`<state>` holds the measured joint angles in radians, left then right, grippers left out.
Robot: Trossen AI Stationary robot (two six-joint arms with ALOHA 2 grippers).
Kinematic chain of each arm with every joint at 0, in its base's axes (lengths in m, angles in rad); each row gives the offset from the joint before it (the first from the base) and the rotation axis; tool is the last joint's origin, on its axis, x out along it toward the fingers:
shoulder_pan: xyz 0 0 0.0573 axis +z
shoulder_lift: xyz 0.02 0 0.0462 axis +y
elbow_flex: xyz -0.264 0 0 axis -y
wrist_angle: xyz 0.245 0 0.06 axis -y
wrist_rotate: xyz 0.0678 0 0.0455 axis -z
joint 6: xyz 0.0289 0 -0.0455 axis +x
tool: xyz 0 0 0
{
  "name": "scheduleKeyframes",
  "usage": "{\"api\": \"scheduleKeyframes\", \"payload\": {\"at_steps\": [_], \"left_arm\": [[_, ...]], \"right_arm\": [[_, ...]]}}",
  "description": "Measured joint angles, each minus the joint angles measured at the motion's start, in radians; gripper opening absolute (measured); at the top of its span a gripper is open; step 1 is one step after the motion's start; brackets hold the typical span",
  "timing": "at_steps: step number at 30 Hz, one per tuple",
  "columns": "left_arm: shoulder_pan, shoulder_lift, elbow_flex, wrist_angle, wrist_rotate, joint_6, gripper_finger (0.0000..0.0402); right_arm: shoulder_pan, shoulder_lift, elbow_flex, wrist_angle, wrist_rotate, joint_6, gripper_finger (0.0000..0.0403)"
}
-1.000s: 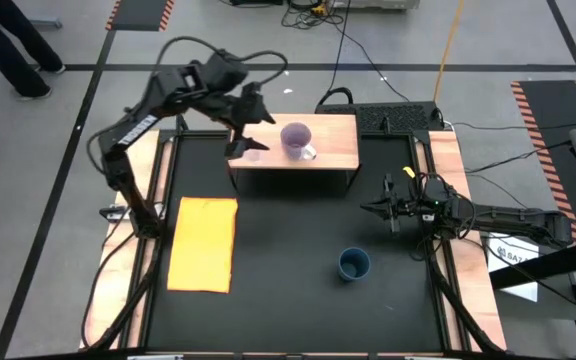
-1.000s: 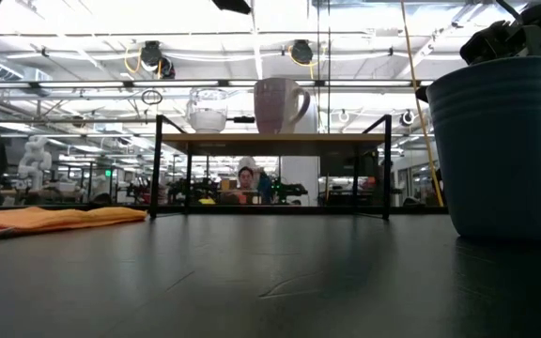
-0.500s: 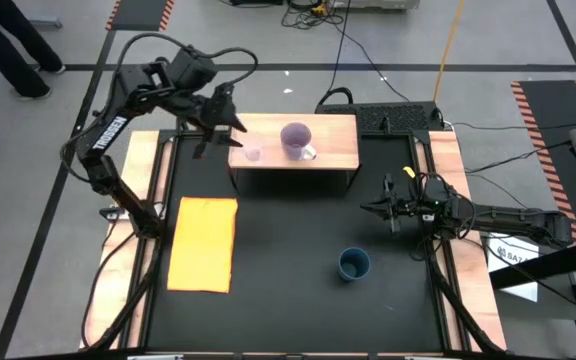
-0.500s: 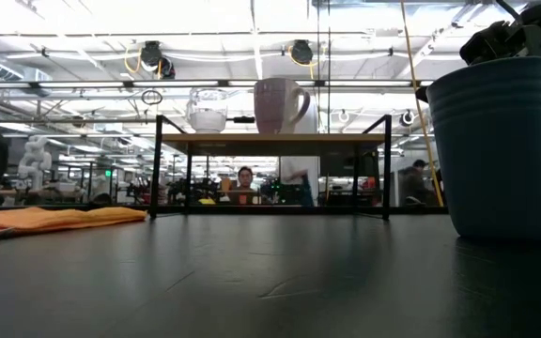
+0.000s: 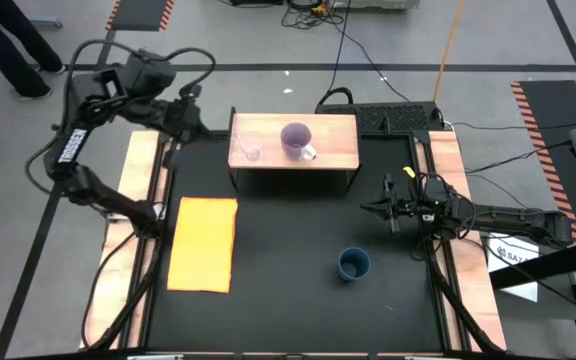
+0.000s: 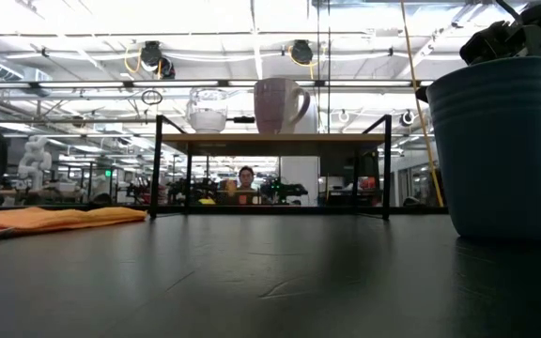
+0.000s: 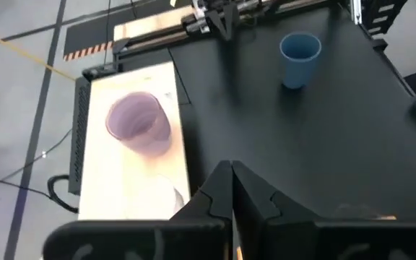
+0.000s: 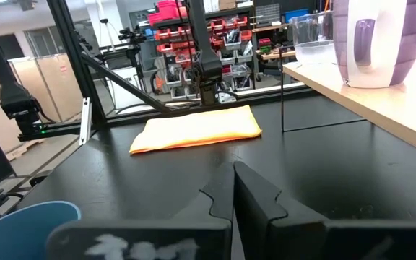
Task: Stack small to large cups/mugs on shelf
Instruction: Put the blue cup on the shelf
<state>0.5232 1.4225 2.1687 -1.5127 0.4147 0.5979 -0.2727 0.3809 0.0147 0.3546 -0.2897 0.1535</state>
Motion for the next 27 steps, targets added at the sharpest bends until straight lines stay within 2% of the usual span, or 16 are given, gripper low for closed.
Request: {"api": "scheduleKeyframes", "payload": {"at_steps": [5,10,17,23,27], "left_arm": [[0.026,-0.125,-0.171,0.048,-0.046,-0.034,0.0001],[0.083,-0.299,-0.401,0.208,-0.014,-0.054,0.0001],[0.114,-0.531,-0.748,0.493,0.123,-0.176,0.0001],[0.114,-0.715,-1.07,0.786,0.119,-0.352,0.0001],[0.097,-0.844,-1.32,1.078,0.119,-0.528,0.0001]], "right_arm": [[0.0,0.0,0.0,0.0,0.0,0.007,0.0],[0.0,0.0,0.0,0.0,0.0,0.015,0.0],[0.0,0.0,0.0,0.0,0.0,0.018,0.0],[0.0,0.0,0.0,0.0,0.0,0.018,0.0],[0.0,0.001,0.0,0.0,0.0,0.018,0.0]]}}
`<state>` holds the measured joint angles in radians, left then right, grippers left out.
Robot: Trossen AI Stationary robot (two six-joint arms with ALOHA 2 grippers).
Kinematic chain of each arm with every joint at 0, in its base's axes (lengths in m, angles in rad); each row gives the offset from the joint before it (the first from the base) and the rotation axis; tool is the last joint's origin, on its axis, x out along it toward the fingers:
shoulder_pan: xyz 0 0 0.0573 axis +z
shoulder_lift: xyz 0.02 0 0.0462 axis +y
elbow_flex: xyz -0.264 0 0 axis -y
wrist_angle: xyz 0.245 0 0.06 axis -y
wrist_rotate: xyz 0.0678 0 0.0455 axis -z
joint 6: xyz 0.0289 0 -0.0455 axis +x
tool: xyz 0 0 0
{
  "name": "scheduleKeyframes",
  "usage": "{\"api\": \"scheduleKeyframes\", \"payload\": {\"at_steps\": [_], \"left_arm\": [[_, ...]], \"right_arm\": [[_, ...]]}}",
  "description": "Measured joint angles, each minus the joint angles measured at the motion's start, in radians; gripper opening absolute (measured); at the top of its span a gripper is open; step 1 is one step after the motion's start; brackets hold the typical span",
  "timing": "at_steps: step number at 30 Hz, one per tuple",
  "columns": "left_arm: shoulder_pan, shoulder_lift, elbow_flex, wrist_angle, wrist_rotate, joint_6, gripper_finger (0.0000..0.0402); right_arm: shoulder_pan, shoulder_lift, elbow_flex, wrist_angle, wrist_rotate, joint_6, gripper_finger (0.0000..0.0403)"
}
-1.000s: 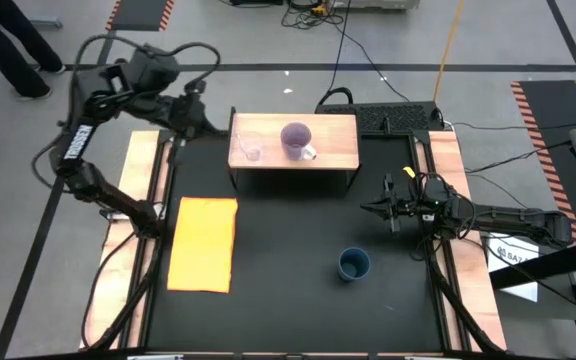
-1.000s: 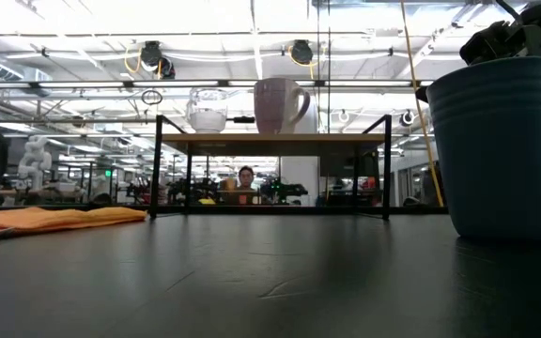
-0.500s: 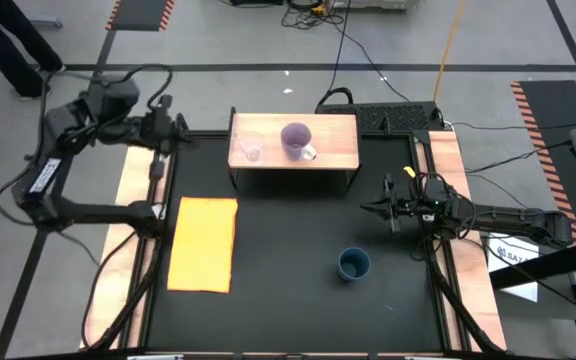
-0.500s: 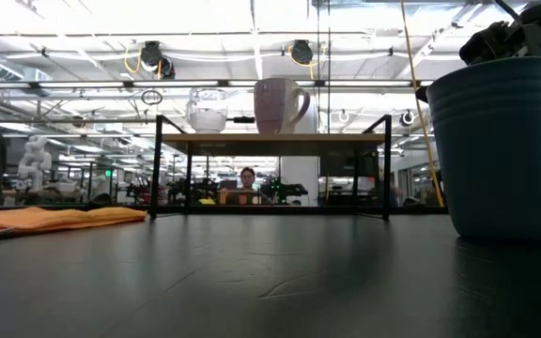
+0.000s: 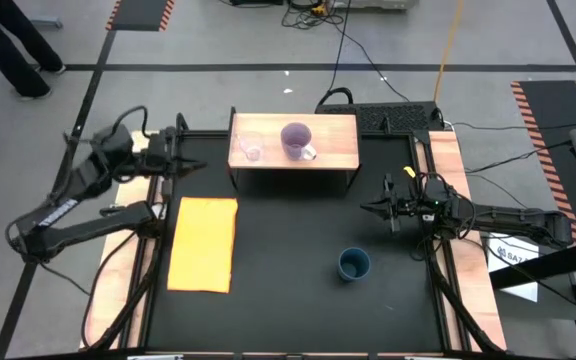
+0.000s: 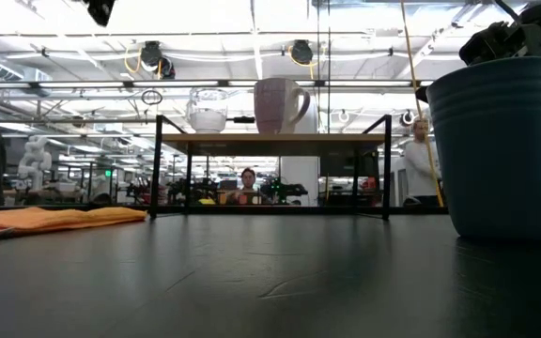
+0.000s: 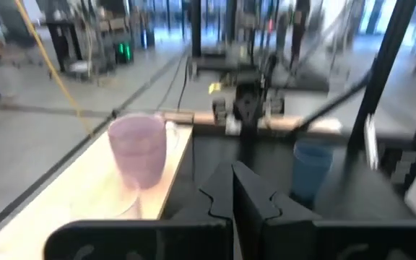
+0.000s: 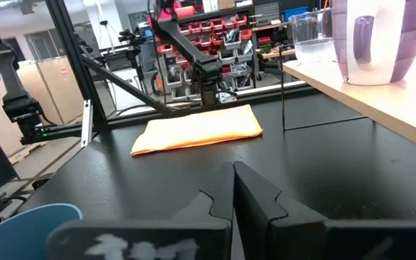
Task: Stack small to large cups/mugs on shelf
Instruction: Put the blue cup on the shelf
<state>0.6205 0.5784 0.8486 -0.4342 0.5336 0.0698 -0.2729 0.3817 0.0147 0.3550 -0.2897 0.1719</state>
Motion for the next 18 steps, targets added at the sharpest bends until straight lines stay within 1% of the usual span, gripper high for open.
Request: {"api": "scheduleKeyframes", "payload": {"at_steps": [3,6,13,18], "left_arm": [[-0.019,-0.07,-0.159,0.181,-0.011,-0.093,0.0],[-0.034,-0.124,-0.265,0.269,-0.011,-0.117,0.0],[-0.053,-0.193,-0.399,0.332,-0.034,-0.149,0.0],[-0.093,-0.238,-0.502,0.457,-0.037,-0.177,0.0]], "right_arm": [[0.0,0.0,0.0,0.0,0.0,0.0,0.0],[0.0,0.0,0.0,0.0,0.0,0.011,0.0],[0.0,0.0,0.0,0.0,0.0,0.023,0.0],[0.0,0.0,0.0,-0.001,0.0,0.002,0.0]]}}
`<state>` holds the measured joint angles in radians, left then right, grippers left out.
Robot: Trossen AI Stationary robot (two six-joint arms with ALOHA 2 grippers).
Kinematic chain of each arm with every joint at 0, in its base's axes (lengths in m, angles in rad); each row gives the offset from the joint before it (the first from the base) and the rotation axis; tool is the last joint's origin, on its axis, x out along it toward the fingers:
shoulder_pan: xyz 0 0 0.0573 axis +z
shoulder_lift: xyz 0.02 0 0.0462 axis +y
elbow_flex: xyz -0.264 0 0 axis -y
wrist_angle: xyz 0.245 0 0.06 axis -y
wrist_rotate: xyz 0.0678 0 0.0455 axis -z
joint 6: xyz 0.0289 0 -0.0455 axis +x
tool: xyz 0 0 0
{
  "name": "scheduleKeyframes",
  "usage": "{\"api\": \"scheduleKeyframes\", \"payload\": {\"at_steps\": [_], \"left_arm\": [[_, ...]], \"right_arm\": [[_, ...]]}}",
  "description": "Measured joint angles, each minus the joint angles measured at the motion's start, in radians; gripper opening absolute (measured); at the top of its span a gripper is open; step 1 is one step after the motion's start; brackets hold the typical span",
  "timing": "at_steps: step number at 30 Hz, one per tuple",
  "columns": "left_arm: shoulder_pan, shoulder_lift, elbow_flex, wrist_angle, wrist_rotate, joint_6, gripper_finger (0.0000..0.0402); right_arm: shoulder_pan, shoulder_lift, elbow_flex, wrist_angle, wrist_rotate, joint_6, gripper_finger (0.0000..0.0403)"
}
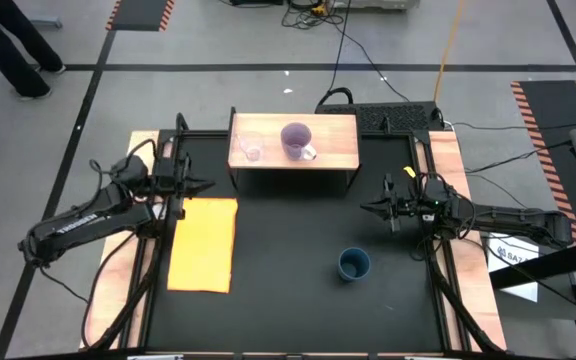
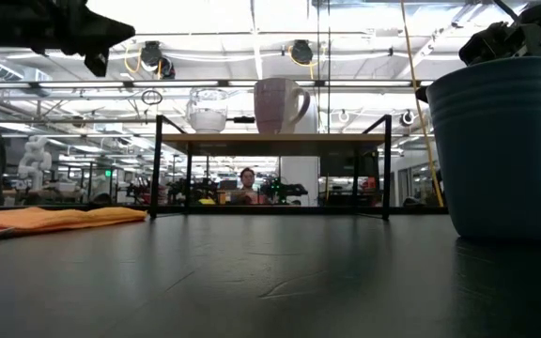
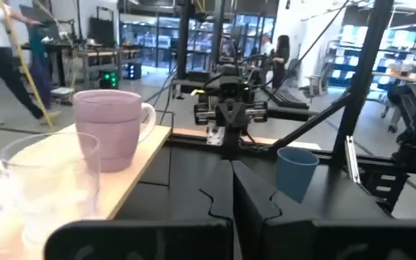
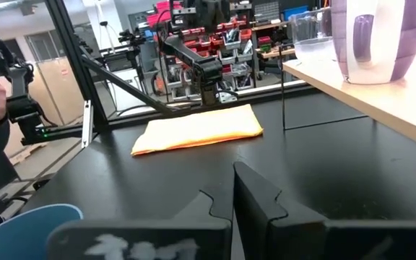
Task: Stack small to large cups/mugs on shelf
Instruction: Put the blue cup on the shelf
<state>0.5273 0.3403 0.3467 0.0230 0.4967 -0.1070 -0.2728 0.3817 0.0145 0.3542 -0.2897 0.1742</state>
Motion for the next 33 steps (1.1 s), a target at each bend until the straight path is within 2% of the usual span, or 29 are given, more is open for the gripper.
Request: {"api": "scheduleKeyframes", "payload": {"at_steps": [6,13,20,25,33], "left_arm": [[-0.009,-0.022,-0.025,-0.032,-0.11,-0.019,0.0],[-0.047,-0.021,-0.026,-0.138,-0.195,0.094,0.0],[-0.099,-0.021,-0.137,-0.002,-0.259,0.102,0.0],[-0.124,-0.021,-0.224,0.127,-0.26,0.101,0.0],[-0.131,-0.021,-0.28,0.137,-0.261,0.143,0.0]], "right_arm": [[0.0,0.0,0.0,0.001,0.0,-0.006,0.0],[0.0,0.0,0.0,0.001,0.001,-0.029,0.0],[0.0,0.0,0.0,0.0,0.004,-0.014,0.0],[0.0,0.0,0.0,0.0,0.004,-0.011,0.0],[0.0,0.0,0.0,0.0,0.004,-0.03,0.0]]}}
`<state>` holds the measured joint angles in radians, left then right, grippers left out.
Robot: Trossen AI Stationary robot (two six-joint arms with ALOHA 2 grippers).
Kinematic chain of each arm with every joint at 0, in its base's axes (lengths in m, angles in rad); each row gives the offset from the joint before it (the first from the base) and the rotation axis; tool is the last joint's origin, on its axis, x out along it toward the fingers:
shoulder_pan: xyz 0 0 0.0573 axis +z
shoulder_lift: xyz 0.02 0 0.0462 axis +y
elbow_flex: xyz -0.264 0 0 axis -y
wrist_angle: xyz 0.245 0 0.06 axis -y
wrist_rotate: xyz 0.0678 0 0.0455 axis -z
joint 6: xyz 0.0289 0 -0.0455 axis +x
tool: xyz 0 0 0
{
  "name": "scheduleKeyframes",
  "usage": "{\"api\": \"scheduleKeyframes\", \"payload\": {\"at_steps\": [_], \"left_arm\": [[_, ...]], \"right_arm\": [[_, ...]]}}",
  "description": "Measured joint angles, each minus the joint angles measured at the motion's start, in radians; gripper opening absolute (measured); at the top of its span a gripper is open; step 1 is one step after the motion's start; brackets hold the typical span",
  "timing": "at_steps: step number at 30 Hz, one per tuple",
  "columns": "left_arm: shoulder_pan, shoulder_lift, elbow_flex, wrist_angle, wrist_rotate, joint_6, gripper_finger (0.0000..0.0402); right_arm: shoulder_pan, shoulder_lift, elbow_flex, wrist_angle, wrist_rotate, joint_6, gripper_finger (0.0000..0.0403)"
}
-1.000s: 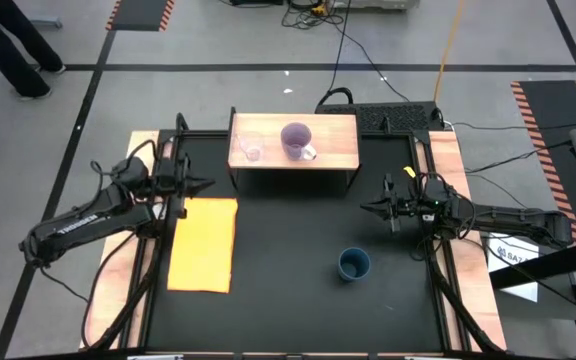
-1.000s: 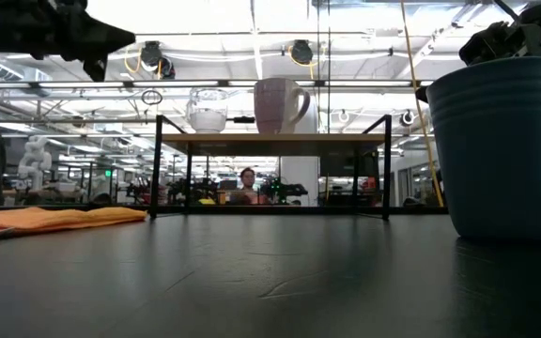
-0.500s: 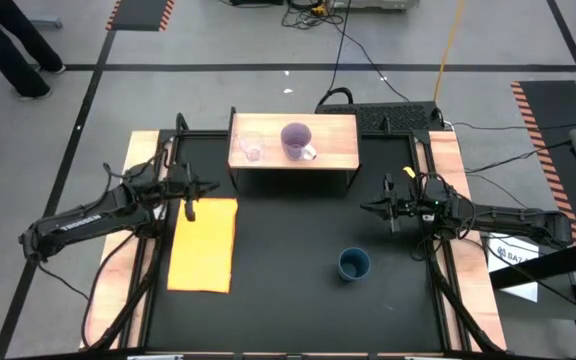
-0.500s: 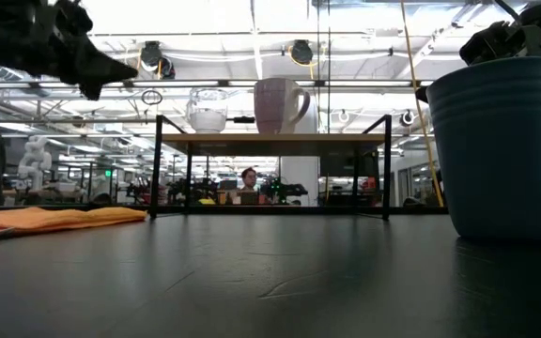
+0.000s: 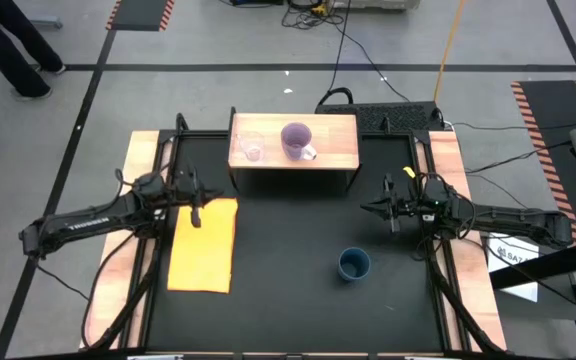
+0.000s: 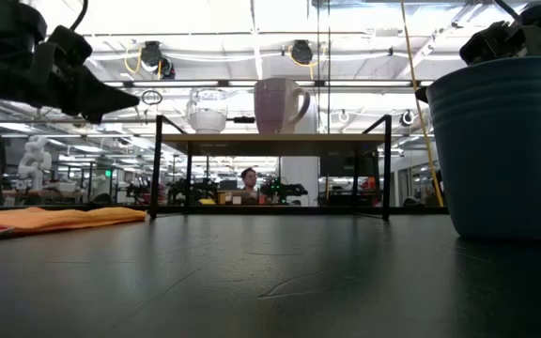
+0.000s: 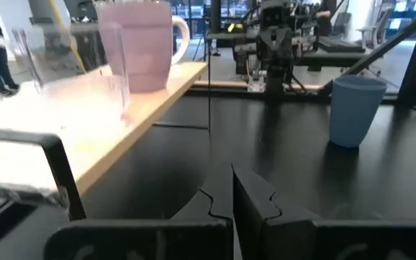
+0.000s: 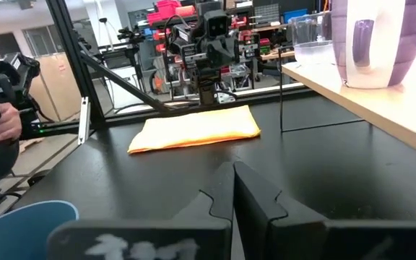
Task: Stack small to large cups/mugs on shelf
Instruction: Put the blue cup on the shelf
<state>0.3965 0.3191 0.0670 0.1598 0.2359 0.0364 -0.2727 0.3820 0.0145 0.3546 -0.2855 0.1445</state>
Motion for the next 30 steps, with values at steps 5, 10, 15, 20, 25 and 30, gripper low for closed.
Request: {"api": "scheduleKeyframes", "payload": {"at_steps": [5,10,15,20,25,30], "left_arm": [[0.0,0.0,-0.032,0.0,-0.011,0.015,0.0],[0.0,0.0,-0.058,-0.004,-0.015,0.043,0.0],[0.001,0.0,-0.058,-0.004,-0.003,0.041,0.0],[0.001,0.0,-0.058,-0.008,0.007,0.04,0.0],[0.001,0.0,-0.058,-0.008,0.029,0.04,0.0],[0.001,0.0,-0.057,-0.006,0.029,0.038,0.0]], "right_arm": [[0.0,0.0,0.0,0.0,0.0,-0.016,0.0],[0.0,0.0,0.0,0.008,-0.003,-0.026,0.0],[0.0,0.0,0.001,0.04,-0.05,-0.05,0.0],[0.0,0.0,0.039,0.059,-0.13,-0.052,0.0],[0.0,0.0,0.097,0.031,-0.187,-0.028,0.0],[0.0,0.0,0.16,-0.057,-0.188,-0.026,0.0]]}}
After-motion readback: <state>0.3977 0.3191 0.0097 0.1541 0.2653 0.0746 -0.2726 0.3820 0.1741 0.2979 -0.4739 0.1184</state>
